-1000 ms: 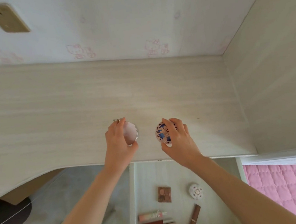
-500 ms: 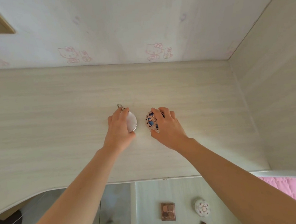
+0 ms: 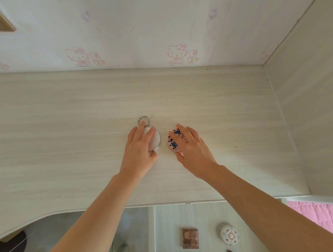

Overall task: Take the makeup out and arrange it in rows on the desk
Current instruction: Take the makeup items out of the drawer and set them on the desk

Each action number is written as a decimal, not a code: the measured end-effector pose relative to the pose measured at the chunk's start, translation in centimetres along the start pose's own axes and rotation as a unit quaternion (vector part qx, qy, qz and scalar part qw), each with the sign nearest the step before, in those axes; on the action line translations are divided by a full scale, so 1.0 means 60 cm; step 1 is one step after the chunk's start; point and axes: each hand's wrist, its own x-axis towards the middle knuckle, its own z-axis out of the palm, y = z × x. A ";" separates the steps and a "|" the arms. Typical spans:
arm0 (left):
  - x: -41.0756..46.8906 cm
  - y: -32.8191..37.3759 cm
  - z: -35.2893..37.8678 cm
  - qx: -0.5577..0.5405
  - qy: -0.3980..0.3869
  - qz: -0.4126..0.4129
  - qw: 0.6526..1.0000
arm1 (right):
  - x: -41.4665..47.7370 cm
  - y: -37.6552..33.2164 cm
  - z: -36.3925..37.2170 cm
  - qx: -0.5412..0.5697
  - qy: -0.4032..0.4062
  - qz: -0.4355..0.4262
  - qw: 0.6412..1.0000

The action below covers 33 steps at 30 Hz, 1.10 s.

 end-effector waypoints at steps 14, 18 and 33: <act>0.017 0.009 0.019 -0.005 0.037 0.022 0.999 | 0.021 0.012 0.004 0.031 -0.002 -0.004 1.000; 0.004 0.009 0.012 0.021 0.052 0.035 0.998 | 0.006 0.008 0.002 0.007 -0.002 -0.003 1.000; -0.280 0.100 0.092 0.001 0.133 0.077 0.988 | -0.309 0.020 0.032 0.071 0.030 0.013 0.997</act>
